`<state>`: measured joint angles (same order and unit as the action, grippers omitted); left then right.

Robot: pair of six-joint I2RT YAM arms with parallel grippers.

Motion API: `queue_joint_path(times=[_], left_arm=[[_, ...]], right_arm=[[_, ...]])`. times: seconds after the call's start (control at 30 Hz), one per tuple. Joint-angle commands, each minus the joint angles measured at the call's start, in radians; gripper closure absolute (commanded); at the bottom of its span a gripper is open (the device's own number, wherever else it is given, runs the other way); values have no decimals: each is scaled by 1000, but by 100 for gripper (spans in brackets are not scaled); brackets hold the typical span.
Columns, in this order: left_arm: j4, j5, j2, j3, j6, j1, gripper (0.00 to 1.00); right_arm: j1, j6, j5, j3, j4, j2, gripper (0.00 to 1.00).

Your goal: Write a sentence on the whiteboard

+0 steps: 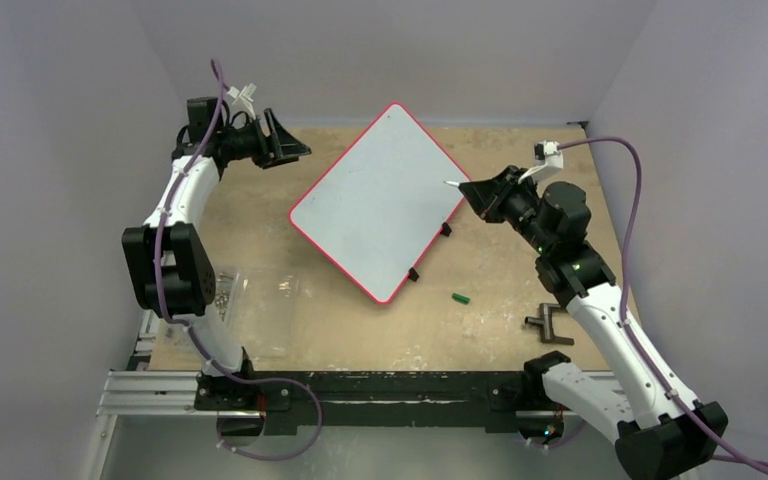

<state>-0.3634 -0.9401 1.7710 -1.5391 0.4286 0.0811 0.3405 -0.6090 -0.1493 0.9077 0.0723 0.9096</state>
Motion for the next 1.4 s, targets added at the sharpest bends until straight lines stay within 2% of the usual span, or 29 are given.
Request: queue_joint_path(times=[0.0,0.1,0.23,0.33,0.73,1.03,1.1,1.13,1.37], left_arm=[[103,-137,52,-7,73,6,37],[33,-129,70,-18,18,5,40],[22,-154,84,-14,10,-10,44],[-82,-109,102,-50,-66,-37,47],[-215,-39,154,-93,-147,-120,57],[-257,-31,160,-106,-177,-139,78],[-264,-29,163,-111,-181,-139,90],[-265,-27,163,-114,-183,-139,100],[-288,-46,183,-161,-198,-144,100]], right_arm=[[10,34,-19,19,-44,26,100],[15,39,-25,31,-36,37,100],[33,57,-24,43,-17,51,100],[44,60,-26,40,-21,60,100],[63,68,-21,31,-20,56,100],[66,73,-21,18,-15,45,100],[67,75,-21,15,-18,45,100],[67,75,-21,14,-19,46,100],[68,90,-45,-11,-39,58,100]])
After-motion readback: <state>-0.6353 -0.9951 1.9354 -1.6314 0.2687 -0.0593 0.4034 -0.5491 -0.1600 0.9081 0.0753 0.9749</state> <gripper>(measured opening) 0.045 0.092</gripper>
